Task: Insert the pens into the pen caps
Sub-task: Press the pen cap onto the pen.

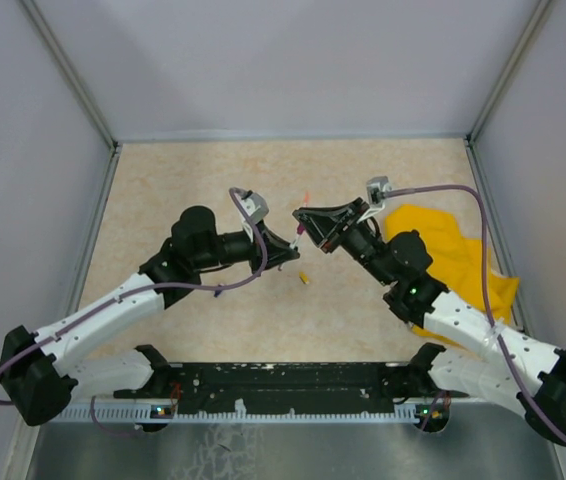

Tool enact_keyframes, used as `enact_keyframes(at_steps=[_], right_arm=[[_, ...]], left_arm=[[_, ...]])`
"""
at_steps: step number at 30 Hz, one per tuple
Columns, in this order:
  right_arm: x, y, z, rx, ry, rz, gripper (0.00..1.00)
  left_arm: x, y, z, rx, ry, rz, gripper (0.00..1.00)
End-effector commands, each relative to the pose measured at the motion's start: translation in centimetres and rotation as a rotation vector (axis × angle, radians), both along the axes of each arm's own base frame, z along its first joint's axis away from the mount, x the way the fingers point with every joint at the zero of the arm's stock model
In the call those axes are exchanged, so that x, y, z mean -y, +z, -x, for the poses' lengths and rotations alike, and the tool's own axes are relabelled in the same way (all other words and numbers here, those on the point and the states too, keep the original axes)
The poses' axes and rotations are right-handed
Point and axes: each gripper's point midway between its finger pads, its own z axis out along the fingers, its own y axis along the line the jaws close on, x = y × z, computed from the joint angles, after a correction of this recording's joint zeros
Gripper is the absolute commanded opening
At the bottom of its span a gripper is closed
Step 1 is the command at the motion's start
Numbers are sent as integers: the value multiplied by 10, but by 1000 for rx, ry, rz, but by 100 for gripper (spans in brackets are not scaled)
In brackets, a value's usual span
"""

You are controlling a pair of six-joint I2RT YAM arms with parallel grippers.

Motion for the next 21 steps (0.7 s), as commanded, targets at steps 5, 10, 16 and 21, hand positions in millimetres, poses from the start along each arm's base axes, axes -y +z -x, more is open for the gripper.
enact_keyframes(at_steps=[5,10,16,21], right_arm=[[-24,-118,55,-251,226,247,0],[-28,-130,67,-283,253,244,0],[-24,-93,62,-208,219,191,0],[-13,-35,52,-89,143,172,1]], left_arm=[[-13,163,-4,295,68,360,0],[-14,176,-3,311,65,385,0],[-8,165,-6,287,53,359,0],[1,139,-6,234,11,299,0]])
